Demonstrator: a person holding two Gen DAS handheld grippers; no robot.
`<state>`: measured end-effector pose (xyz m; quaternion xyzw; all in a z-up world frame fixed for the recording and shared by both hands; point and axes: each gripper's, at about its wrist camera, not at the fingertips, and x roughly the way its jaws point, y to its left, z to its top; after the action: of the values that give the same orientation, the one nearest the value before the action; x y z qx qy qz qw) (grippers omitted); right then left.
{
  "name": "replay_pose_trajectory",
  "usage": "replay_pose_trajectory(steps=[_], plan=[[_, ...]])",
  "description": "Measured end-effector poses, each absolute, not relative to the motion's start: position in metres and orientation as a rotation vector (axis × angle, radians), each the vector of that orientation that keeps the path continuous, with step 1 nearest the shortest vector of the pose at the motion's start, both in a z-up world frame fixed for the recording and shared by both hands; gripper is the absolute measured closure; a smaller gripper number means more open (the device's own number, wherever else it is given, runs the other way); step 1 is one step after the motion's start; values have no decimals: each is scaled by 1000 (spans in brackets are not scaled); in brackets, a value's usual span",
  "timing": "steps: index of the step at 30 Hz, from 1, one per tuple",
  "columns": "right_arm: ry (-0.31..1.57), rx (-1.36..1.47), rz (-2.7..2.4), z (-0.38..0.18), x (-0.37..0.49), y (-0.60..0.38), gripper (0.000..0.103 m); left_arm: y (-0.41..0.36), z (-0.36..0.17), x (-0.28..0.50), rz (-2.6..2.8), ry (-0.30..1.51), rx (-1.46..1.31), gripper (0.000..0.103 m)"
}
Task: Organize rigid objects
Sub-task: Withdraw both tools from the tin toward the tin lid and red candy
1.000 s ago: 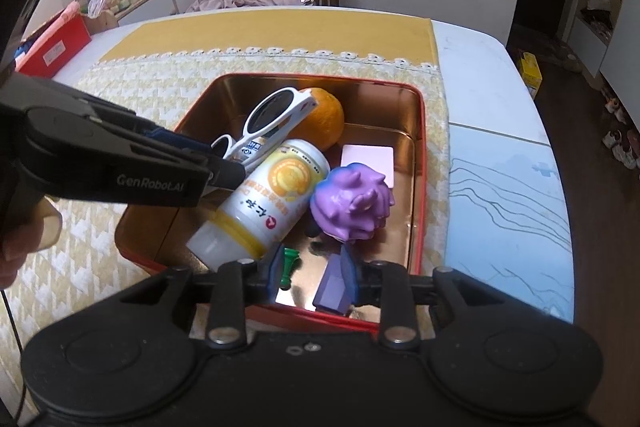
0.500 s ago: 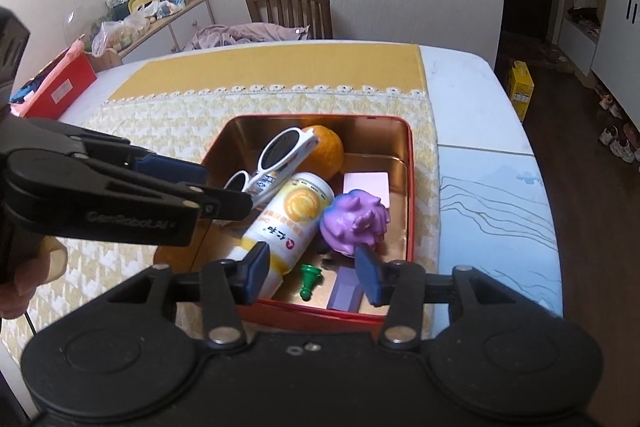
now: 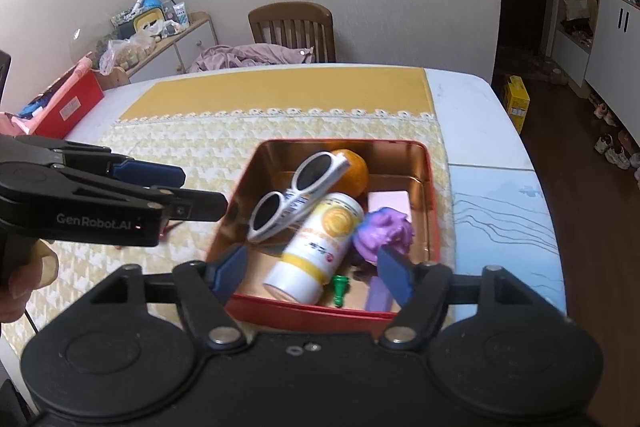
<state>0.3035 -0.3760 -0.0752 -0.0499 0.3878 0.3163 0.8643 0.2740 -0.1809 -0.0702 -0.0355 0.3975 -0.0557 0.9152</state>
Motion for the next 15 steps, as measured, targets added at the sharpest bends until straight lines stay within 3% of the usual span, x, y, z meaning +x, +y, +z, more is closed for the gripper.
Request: replay_pose_trajectory(steps=[4, 15], plan=[[794, -107, 658, -68, 294, -364, 23, -164, -64, 261, -104, 782, -68, 36], [739, -64, 659, -55, 263, -322, 5, -98, -54, 223, -42, 726, -88, 26]])
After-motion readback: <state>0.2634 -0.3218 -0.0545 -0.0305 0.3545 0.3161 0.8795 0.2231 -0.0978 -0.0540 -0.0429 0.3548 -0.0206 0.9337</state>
